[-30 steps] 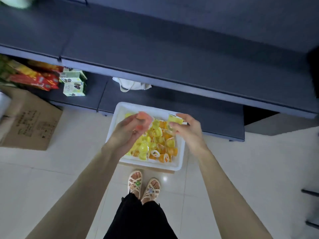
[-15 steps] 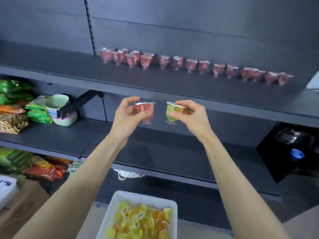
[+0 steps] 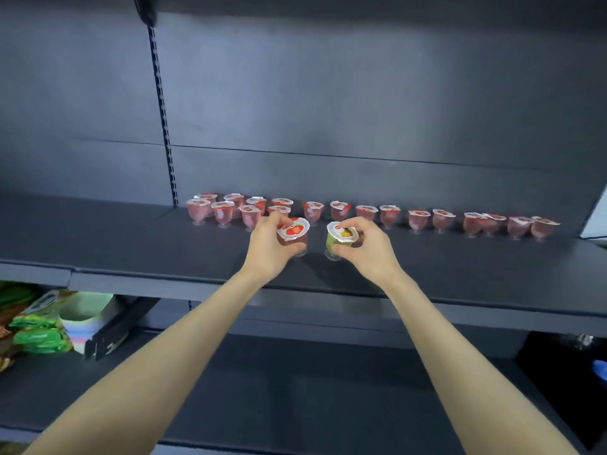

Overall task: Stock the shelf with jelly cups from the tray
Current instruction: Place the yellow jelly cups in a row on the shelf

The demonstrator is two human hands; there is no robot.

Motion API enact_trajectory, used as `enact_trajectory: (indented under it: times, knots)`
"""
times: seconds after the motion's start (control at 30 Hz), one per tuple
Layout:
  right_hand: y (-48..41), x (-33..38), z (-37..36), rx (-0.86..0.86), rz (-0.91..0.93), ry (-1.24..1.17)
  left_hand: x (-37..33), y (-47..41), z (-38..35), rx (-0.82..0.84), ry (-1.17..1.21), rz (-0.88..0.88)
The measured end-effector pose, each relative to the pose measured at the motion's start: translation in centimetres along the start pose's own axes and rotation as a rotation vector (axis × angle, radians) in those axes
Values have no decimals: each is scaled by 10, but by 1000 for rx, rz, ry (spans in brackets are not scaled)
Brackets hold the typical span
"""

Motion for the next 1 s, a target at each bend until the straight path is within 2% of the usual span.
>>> enact_trajectory:
  times: [0.27, 0.6, 1.0]
  knots:
    - [-67, -22, -25, -91, -61, 204, 61, -70, -50, 185, -133, -36]
    - [-145, -64, -39, -13, -46, 295, 101, -113, -99, 159, -208, 1]
    - [-157, -73, -44, -17, -20, 418, 108, -120, -111, 199, -354, 1]
Point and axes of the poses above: each hand's wrist, its own y-axis away from the middle knuckle, its own z-axis out of the back of the hand, x = y × z, the point moved 9 cm from there along -y, towards the middle knuckle, and after that the axes turned 11 degrees about -z, right-handed, at the moved point
